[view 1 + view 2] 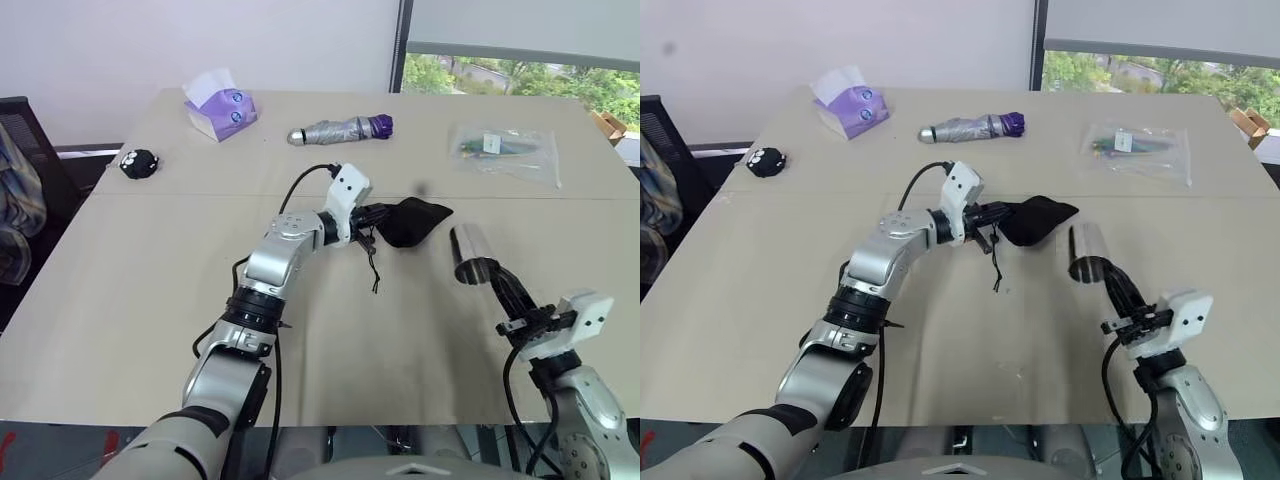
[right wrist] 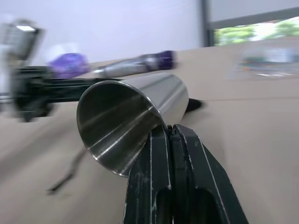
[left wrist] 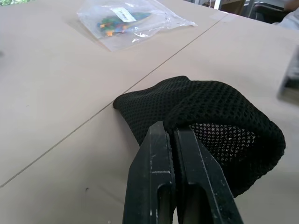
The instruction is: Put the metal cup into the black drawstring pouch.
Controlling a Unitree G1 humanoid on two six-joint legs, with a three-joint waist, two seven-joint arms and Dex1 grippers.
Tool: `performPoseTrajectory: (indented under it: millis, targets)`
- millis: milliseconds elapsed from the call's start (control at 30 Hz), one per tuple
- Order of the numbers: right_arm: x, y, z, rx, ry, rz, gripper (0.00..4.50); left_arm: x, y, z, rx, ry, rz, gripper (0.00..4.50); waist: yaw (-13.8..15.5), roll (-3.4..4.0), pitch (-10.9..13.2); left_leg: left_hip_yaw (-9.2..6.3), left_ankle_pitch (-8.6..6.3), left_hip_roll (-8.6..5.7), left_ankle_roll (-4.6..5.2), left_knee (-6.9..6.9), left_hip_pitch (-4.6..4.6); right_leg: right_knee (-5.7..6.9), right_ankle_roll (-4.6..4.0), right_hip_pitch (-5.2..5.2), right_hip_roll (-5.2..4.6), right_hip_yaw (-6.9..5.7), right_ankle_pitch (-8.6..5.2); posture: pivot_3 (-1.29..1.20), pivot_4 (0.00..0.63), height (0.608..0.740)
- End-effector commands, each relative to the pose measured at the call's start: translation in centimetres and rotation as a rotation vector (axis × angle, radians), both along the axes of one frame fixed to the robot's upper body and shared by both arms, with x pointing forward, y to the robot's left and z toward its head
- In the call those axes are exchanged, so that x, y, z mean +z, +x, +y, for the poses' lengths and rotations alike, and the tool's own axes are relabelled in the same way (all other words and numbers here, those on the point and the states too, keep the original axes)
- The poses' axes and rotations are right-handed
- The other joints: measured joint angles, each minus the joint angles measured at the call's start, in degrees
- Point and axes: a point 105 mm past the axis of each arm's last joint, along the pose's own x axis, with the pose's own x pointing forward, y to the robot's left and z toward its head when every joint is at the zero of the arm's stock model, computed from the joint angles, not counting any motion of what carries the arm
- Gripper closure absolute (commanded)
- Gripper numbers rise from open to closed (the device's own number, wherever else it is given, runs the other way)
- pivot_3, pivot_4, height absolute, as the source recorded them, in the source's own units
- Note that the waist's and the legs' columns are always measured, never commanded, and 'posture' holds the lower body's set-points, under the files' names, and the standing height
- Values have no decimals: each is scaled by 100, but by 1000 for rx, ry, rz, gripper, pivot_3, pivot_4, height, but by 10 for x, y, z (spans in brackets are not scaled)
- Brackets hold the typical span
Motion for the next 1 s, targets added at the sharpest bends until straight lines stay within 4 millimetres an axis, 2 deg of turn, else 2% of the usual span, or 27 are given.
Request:
performPoseTrajectory:
  millis: [33, 133, 300, 567, 1000]
  targets:
    - [20, -1, 25, 98, 7, -63, 4426, 18, -2, -8, -23, -23, -43, 4500, 0, 0, 0, 0, 0, 0, 0, 0, 0, 0, 0, 0, 0, 0, 0, 0, 150, 740]
    - [21, 3, 40, 140, -20, -66, 4426, 18, -6, -9, -37, -20, -37, 4500, 0, -1, 0, 1, 0, 0, 0, 1, 0, 0, 0, 0, 0, 0, 0, 0, 150, 740]
    - [14, 9, 46, 145, -57, -49, 4426, 19, -10, -11, -49, -18, -39, 4500, 10, -2, 1, -2, 0, -1, 0, 1, -4, -3, 0, 0, 0, -3, 0, 0, 150, 740]
    - [5, 17, 41, 95, -138, -37, 4426, 19, -16, -18, -75, -13, -53, 4500, 5, -2, 1, -3, 0, -2, 0, 1, -3, -1, 1, 0, 0, -3, 0, 0, 150, 740]
    - [10, 40, 31, -71, -148, -55, 4426, 16, -23, -24, -113, 6, -51, 4500, 1, -2, 1, 0, 0, -2, 0, 1, -2, -1, 1, 0, 0, -1, 1, 0, 150, 740]
